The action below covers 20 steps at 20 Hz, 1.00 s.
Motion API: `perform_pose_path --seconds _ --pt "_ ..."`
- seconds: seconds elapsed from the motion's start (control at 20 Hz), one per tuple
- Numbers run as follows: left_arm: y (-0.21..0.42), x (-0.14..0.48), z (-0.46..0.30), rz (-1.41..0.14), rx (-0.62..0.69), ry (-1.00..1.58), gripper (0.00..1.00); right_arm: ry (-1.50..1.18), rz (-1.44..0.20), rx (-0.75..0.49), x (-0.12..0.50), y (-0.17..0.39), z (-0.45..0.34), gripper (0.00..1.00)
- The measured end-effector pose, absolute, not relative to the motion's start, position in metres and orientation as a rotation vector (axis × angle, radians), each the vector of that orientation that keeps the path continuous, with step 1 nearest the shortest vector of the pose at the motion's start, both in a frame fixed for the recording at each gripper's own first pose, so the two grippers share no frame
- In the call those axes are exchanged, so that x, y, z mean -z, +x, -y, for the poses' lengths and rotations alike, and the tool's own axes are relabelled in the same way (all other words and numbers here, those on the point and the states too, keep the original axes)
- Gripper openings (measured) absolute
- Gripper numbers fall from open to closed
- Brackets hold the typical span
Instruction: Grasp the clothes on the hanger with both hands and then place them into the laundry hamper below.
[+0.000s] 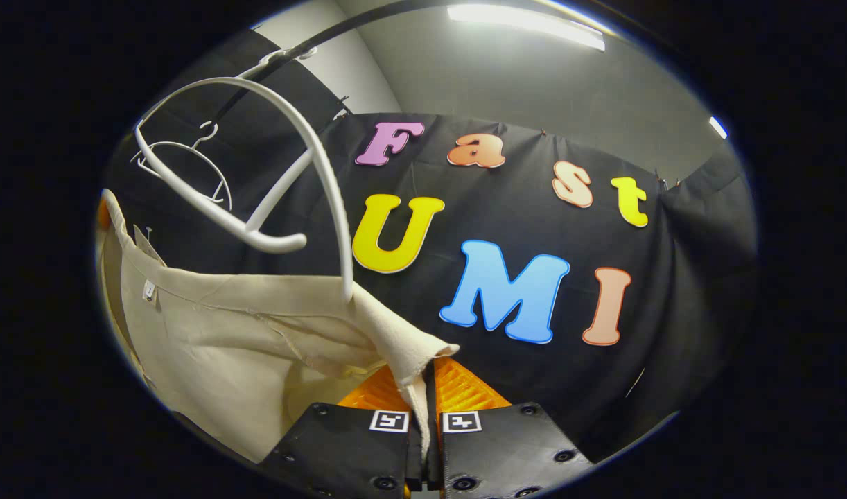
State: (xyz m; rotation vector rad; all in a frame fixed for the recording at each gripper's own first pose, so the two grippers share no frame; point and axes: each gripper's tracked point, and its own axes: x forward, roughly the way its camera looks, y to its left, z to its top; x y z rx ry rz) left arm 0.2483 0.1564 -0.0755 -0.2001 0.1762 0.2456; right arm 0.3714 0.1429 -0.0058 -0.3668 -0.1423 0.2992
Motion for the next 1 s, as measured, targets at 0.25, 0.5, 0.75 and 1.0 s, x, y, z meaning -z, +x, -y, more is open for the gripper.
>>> perform_pose_path --seconds 0.25,0.5,0.75,1.0 --pt "0.212 0.064 -0.133 -0.13 -0.284 -0.175 0.02 -0.319 0.11 -0.341 0.017 0.344 -0.122 0.04" --pt "0.185 0.059 -0.117 -0.162 -0.302 -0.118 0.02 -0.319 0.053 -0.369 0.03 0.291 -0.105 0.04" --pt "0.154 0.074 -0.113 -0.227 -0.274 -0.069 0.02 -0.291 -0.012 -0.357 0.039 0.243 -0.097 0.04" --pt "0.142 0.084 -0.107 -0.269 -0.202 -0.082 0.02 -0.242 -0.105 -0.301 0.057 0.201 -0.097 0.04"
